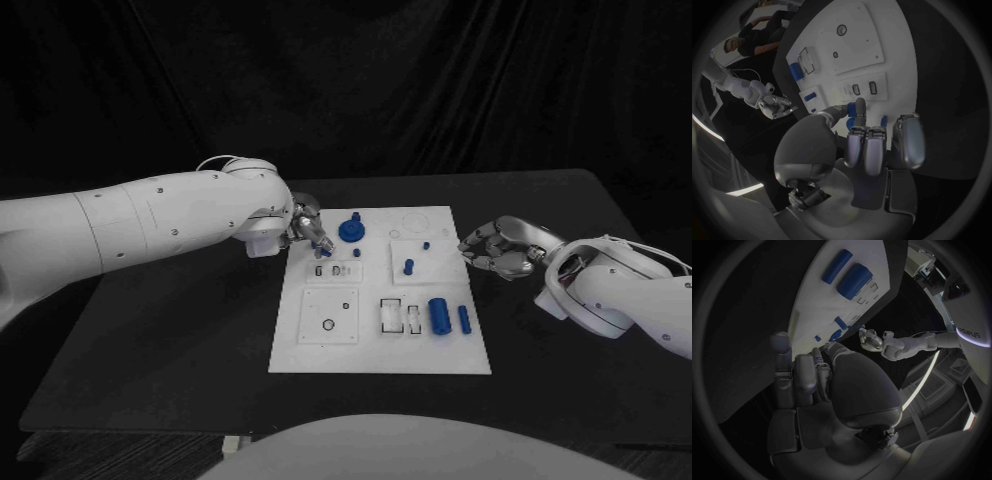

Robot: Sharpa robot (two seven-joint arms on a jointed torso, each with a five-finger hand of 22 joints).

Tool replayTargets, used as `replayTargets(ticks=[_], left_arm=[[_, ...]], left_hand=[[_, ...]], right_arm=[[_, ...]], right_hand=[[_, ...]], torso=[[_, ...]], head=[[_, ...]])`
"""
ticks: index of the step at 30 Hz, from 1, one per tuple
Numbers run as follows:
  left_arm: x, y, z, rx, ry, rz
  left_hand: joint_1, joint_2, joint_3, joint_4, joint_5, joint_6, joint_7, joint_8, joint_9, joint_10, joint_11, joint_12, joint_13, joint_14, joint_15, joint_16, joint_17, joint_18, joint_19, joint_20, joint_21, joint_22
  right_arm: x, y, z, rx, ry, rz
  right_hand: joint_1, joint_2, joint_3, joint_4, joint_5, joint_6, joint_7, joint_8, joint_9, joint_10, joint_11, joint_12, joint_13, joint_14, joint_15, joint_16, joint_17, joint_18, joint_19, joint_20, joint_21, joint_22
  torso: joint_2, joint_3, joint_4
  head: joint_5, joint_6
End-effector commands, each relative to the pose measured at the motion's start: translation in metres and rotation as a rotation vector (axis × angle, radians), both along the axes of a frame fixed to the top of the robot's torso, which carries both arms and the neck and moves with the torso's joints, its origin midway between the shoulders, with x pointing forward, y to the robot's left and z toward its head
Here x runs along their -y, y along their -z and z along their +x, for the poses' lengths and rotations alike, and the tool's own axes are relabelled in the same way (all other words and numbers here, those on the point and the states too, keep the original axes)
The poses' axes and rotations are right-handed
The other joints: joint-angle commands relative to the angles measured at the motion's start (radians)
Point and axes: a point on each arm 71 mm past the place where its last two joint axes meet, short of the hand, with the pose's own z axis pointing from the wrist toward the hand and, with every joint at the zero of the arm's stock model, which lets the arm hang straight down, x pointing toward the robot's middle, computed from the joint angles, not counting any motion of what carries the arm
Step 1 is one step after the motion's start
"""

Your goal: Assemble the parts on the task board

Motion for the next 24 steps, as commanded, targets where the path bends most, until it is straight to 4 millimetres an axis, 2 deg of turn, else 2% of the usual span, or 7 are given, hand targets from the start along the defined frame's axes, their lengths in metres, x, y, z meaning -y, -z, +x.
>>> replayTargets(ticks=[1,5,12,24], left_arm=[[0.002,0.001,0.000,-0.071,-0.006,-0.015],[0.002,0.001,0.004,-0.068,-0.018,-0.014],[0.007,0.004,0.006,-0.059,-0.027,-0.020],[0.014,0.011,0.001,-0.060,-0.024,-0.033]], left_hand=[[-0.019,0.008,0.063,-0.055,-0.011,-0.009,0.001,0.006,0.003,0.069,-0.002,-0.001,0.218,0.102,-0.002,0.004,0.260,-0.007,-0.007,0.002,-0.007,0.181],[-0.026,0.013,0.066,-0.055,-0.015,-0.011,0.002,0.006,0.004,0.068,-0.002,-0.002,0.218,0.101,-0.001,0.002,0.259,-0.007,-0.007,0.002,-0.008,0.181],[-0.038,0.018,0.069,-0.055,-0.018,-0.021,0.005,0.002,0.004,0.065,0.001,-0.009,0.215,0.098,0.001,-0.002,0.253,-0.006,-0.011,0.004,-0.016,0.179],[-0.045,0.026,0.073,-0.056,-0.018,-0.028,0.007,-0.002,0.002,0.065,0.003,-0.010,0.215,0.098,0.002,-0.003,0.252,-0.005,-0.013,0.005,-0.019,0.178]], right_arm=[[0.000,0.002,0.000,-0.012,0.010,-0.009],[0.000,0.002,0.000,-0.012,0.009,-0.009],[-0.001,0.002,0.000,-0.011,0.007,-0.008],[-0.001,0.002,0.000,-0.011,0.006,-0.007]], right_hand=[[0.008,-0.001,0.006,0.002,0.006,0.009,0.001,-0.004,-0.001,-0.005,-0.001,-0.007,0.061,-0.002,0.005,-0.005,-0.001,0.018,0.002,0.000,-0.004,0.056],[0.008,-0.001,0.006,0.002,0.006,0.009,0.001,-0.004,-0.001,-0.005,-0.001,-0.007,0.061,-0.002,0.005,-0.005,-0.001,0.018,0.002,0.000,-0.004,0.056],[0.009,-0.001,0.007,0.001,0.006,0.009,0.001,-0.004,-0.001,-0.006,-0.001,-0.007,0.060,-0.003,0.005,-0.005,-0.001,0.019,0.002,0.000,-0.006,0.056],[0.010,-0.001,0.008,0.000,0.006,0.009,0.001,-0.004,-0.001,-0.006,-0.001,-0.007,0.060,-0.003,0.005,-0.005,-0.001,0.019,0.002,0.000,-0.006,0.056]], torso=[[0.000,-0.0003,-0.0017],[0.002,-0.0023,-0.0009],[0.000,-0.0006,-0.0017],[0.001,-0.0022,0.0001]], head=[[0.002,0.000],[0.000,0.000],[0.001,0.000],[-0.001,0.000]])
